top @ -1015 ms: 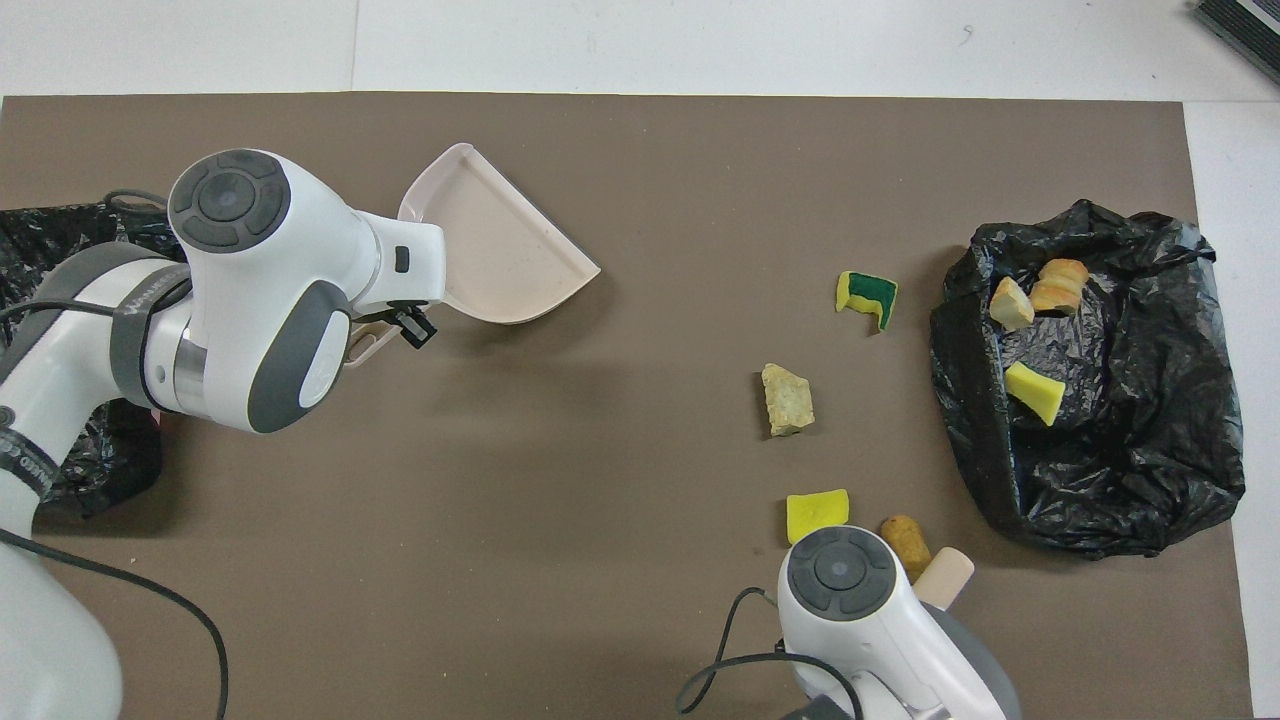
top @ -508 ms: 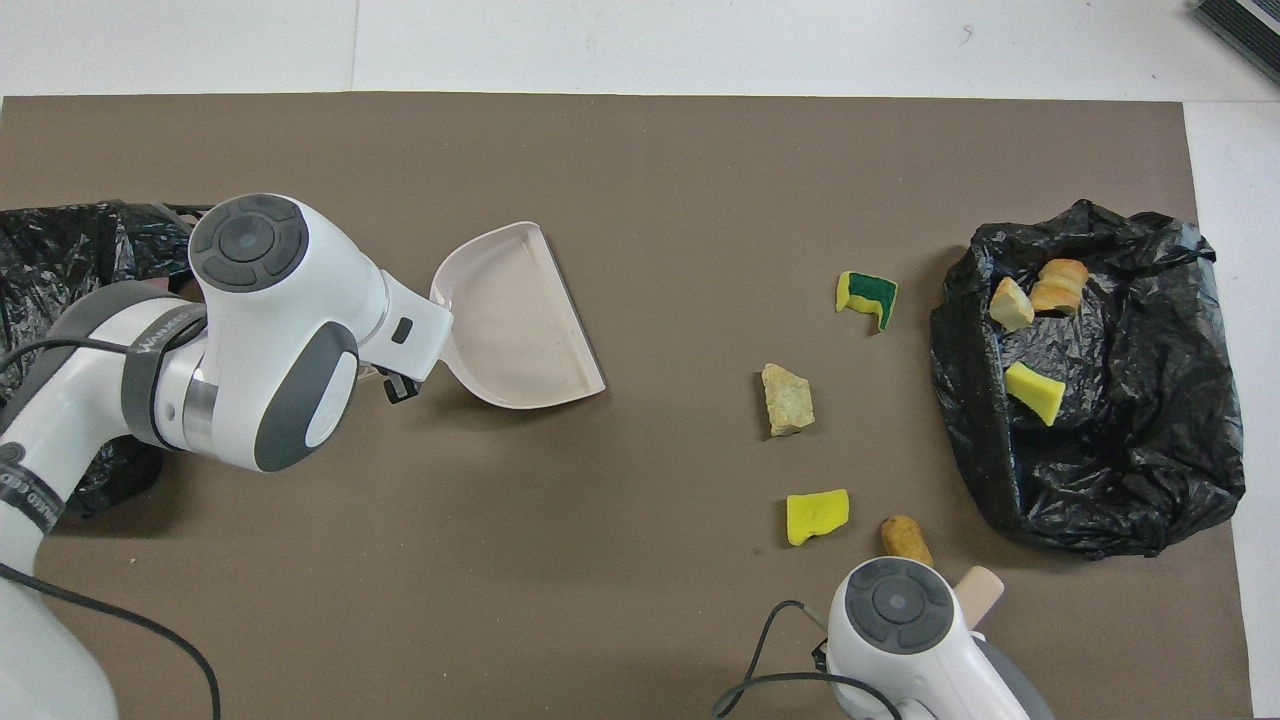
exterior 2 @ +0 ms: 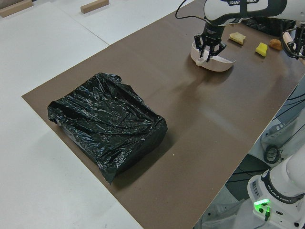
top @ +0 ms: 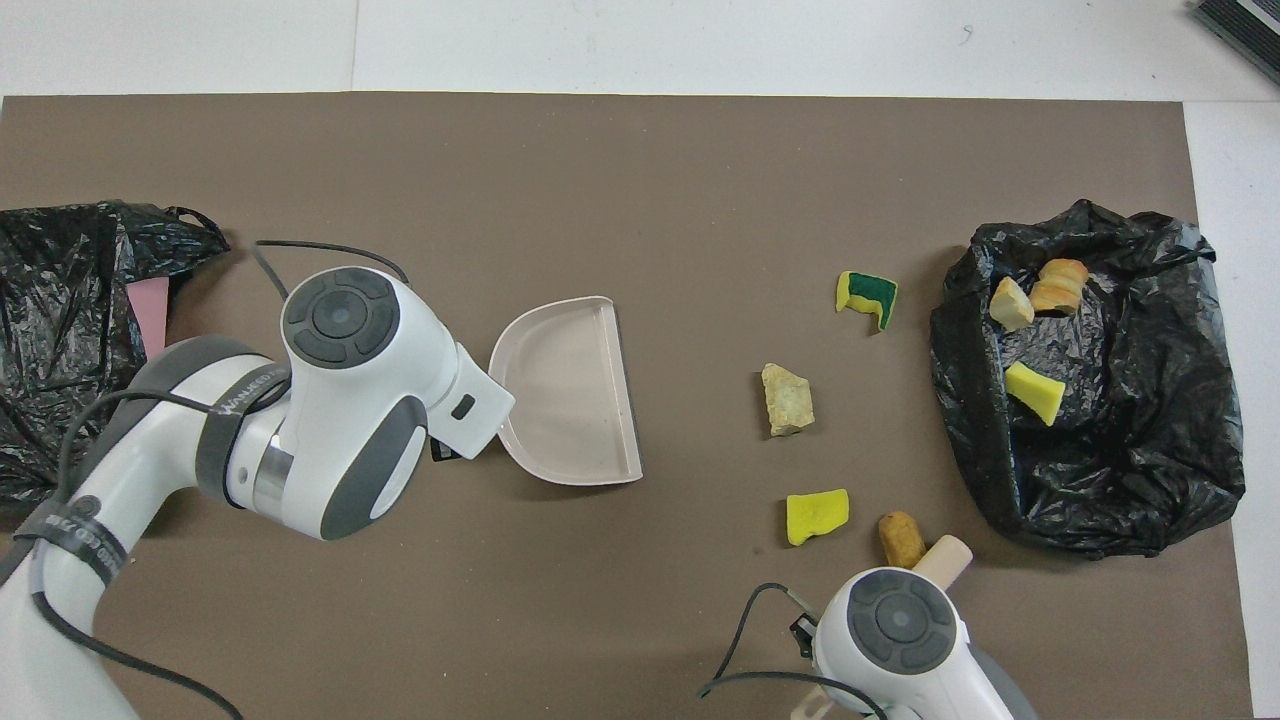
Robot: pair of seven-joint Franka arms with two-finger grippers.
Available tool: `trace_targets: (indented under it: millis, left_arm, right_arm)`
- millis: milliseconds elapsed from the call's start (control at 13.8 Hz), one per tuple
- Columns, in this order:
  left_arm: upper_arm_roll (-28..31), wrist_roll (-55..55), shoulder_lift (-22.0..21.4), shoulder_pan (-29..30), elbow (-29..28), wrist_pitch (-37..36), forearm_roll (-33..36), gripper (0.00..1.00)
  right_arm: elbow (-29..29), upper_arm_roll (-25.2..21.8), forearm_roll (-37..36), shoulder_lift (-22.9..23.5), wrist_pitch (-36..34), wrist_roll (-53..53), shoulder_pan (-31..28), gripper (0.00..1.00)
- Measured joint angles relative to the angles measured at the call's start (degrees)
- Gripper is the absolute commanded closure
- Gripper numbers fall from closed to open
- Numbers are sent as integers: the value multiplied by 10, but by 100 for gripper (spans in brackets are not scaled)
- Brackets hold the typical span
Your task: Sweep and dump trash in bin
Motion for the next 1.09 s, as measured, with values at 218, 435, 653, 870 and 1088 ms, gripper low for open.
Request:
trace_targets:
  millis: [218,435,653,870,1088]
  left_arm:
    - [0,-5,0,-35,-21,46,-3,100]
    - [0,-18,0,-48,-28,62,-4,100]
    - [0,-21,0,-50,-29,66,-5,100]
    - [1,-22,0,-53,-33,71,-8,100]
    - [1,-23,0,-55,-44,93,-8,100]
  right_arm:
    - [12,0,7,27,44,-5,1,100]
    - [51,0,9,84,100,-10,6,100]
    - [137,1,9,165,117,-11,7,100]
    - [227,0,9,248,119,-11,6,100]
    - [299,0,9,310,119,-17,13,100]
